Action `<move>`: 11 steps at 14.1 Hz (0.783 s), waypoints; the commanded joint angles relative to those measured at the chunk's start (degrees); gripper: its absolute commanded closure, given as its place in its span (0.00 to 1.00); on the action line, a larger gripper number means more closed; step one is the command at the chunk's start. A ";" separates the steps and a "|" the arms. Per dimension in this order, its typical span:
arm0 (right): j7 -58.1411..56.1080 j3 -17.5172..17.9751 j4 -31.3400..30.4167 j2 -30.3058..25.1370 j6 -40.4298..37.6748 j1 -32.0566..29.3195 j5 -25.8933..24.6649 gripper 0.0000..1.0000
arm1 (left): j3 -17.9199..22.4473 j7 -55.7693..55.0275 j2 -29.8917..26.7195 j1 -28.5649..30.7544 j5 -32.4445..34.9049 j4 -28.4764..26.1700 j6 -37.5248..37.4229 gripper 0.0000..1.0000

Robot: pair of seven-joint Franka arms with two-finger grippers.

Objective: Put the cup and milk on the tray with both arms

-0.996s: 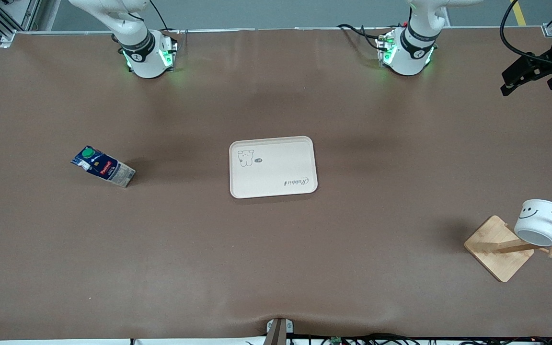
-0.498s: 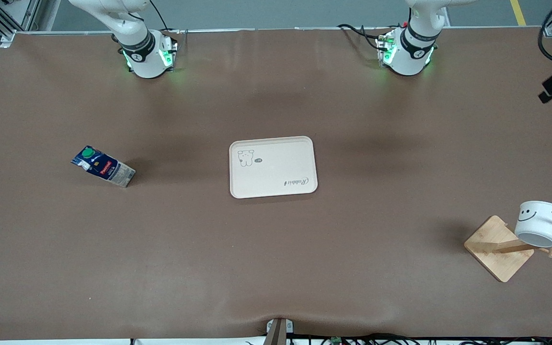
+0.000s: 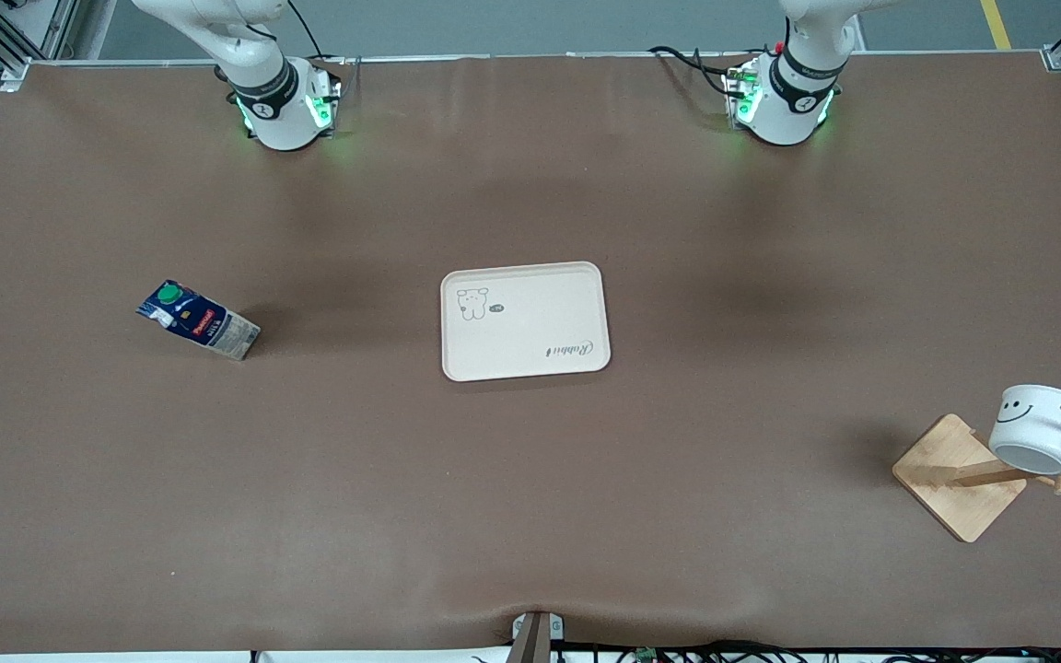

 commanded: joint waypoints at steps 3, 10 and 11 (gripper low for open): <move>-0.25 0.27 1.34 0.55 -1.12 -0.78 0.93 0.00 | -0.43 4.94 -2.11 4.37 -8.05 -10.12 14.07 0.00; -0.25 0.27 1.34 0.55 -1.12 -0.78 0.93 0.00 | -0.43 15.54 -0.98 5.78 -20.26 -20.50 32.44 0.00; -0.25 0.27 1.34 0.55 -1.12 -0.69 0.93 0.00 | -0.43 19.84 0.43 5.87 -22.63 -21.38 35.35 0.00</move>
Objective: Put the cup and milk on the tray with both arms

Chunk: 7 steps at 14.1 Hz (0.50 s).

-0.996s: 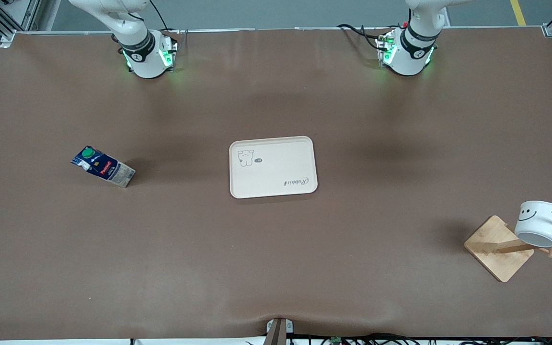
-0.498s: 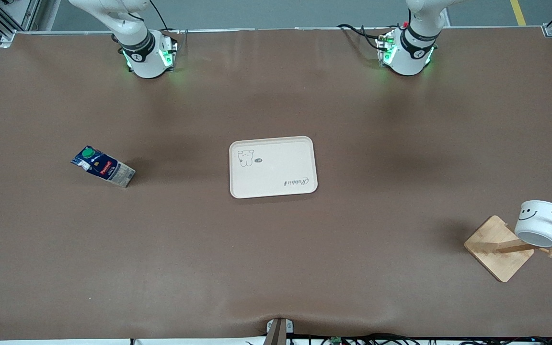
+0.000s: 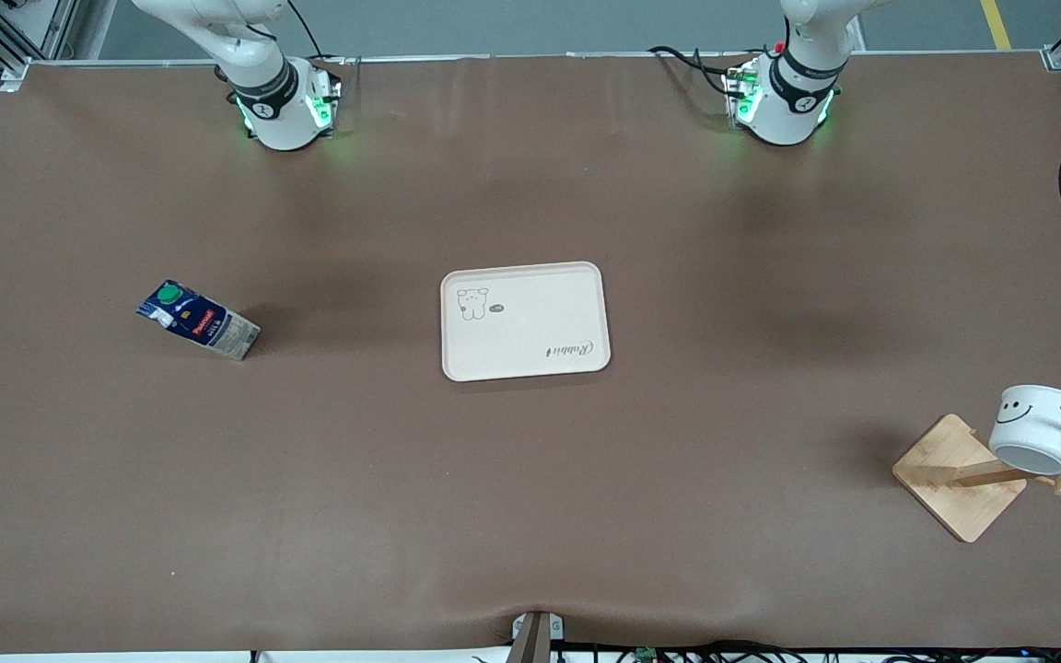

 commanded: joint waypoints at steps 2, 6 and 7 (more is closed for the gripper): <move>-0.25 0.28 1.33 0.53 -0.87 -0.78 0.93 0.00 | -0.42 12.95 3.74 0.71 -10.37 -3.11 9.07 0.00; -0.25 0.28 1.33 0.53 -0.96 -0.78 0.93 0.00 | -1.56 21.91 8.92 0.01 -19.62 -2.68 15.05 0.13; -0.25 0.28 1.33 0.53 -0.96 -0.69 0.93 0.00 | -1.65 23.94 10.07 0.01 -20.32 -2.15 15.76 0.33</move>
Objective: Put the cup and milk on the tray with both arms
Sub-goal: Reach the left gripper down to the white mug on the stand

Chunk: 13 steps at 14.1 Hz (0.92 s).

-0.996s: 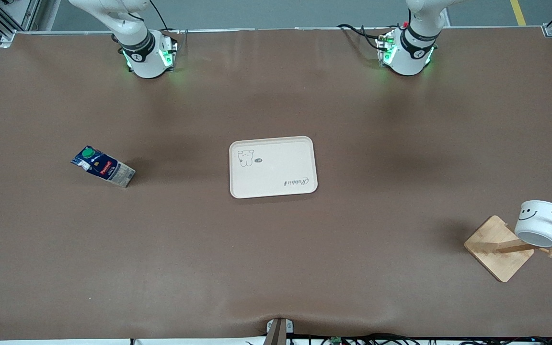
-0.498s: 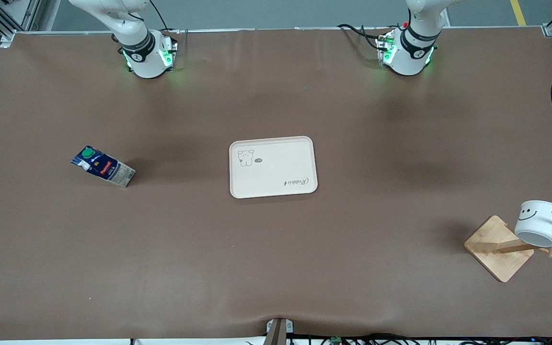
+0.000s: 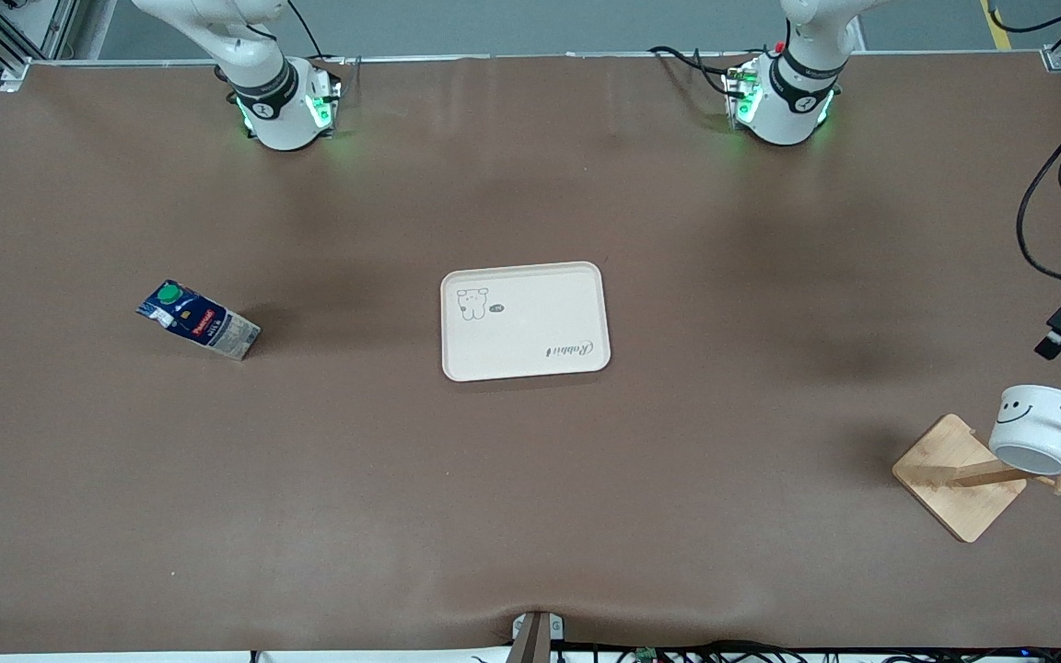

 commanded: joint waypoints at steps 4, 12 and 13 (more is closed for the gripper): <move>-0.25 0.28 1.22 1.05 -0.89 -0.34 1.02 0.00 | -1.94 4.81 5.91 -0.45 -4.96 4.38 3.76 0.39; -0.25 0.37 1.22 1.32 -0.89 -0.25 1.02 0.00 | -5.18 7.36 11.89 -0.98 -5.05 9.75 6.84 0.73; -0.25 0.37 1.22 1.32 -0.89 -0.25 1.02 0.00 | -5.28 7.36 12.24 -1.07 -5.05 10.27 7.36 0.81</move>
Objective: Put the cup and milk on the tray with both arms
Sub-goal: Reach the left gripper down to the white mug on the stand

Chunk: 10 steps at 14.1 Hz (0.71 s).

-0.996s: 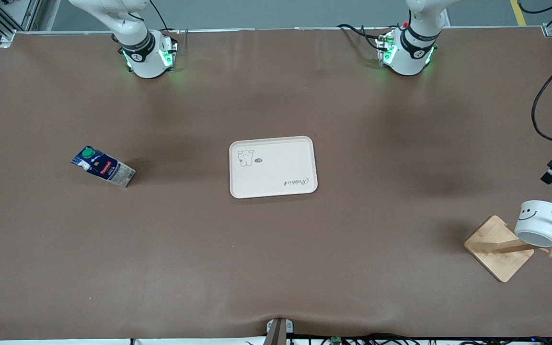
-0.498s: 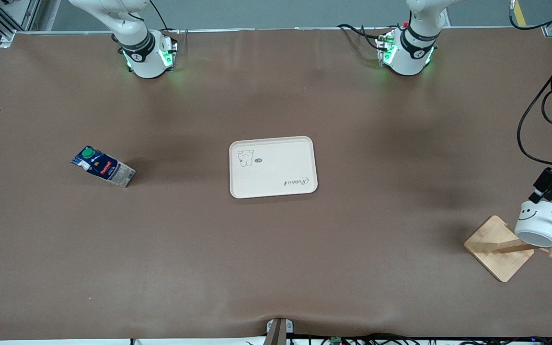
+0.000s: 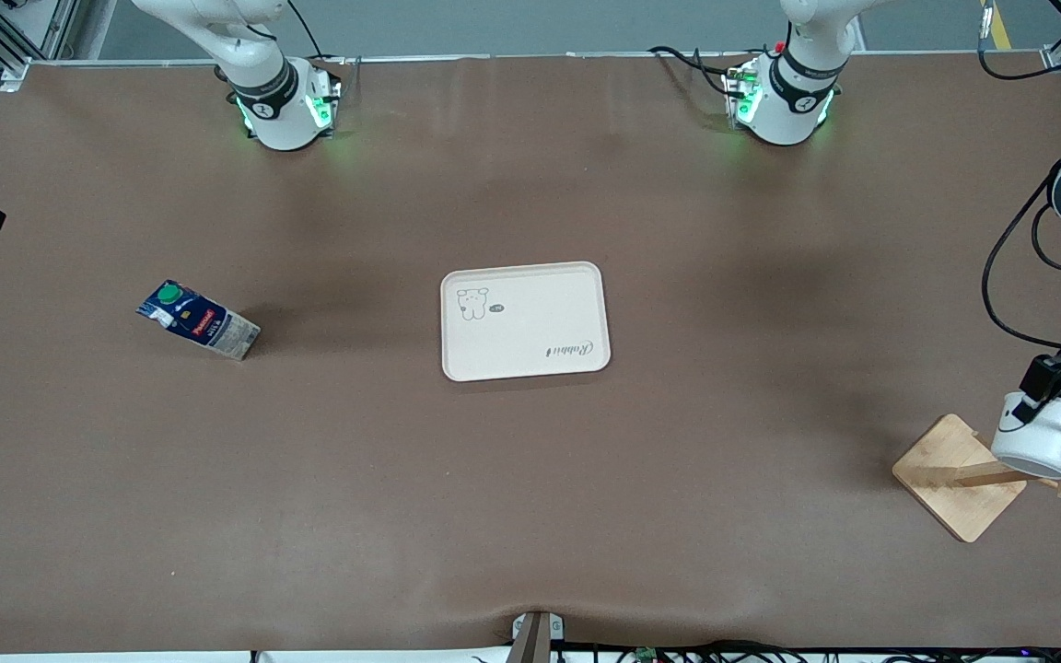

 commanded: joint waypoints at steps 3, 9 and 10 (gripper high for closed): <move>-0.25 0.17 1.22 0.47 -1.46 -0.35 0.94 0.00 | -0.78 1.79 2.37 -1.15 -1.45 2.20 1.77 1.00; -0.25 0.09 1.31 0.56 -1.47 -0.44 0.85 0.00 | -2.71 0.65 -5.09 -1.94 -1.28 -3.93 1.77 1.00; -0.25 0.09 1.22 0.56 -1.90 -0.79 0.85 0.00 | -3.32 -1.18 -6.93 -1.94 -1.19 -6.04 1.68 1.00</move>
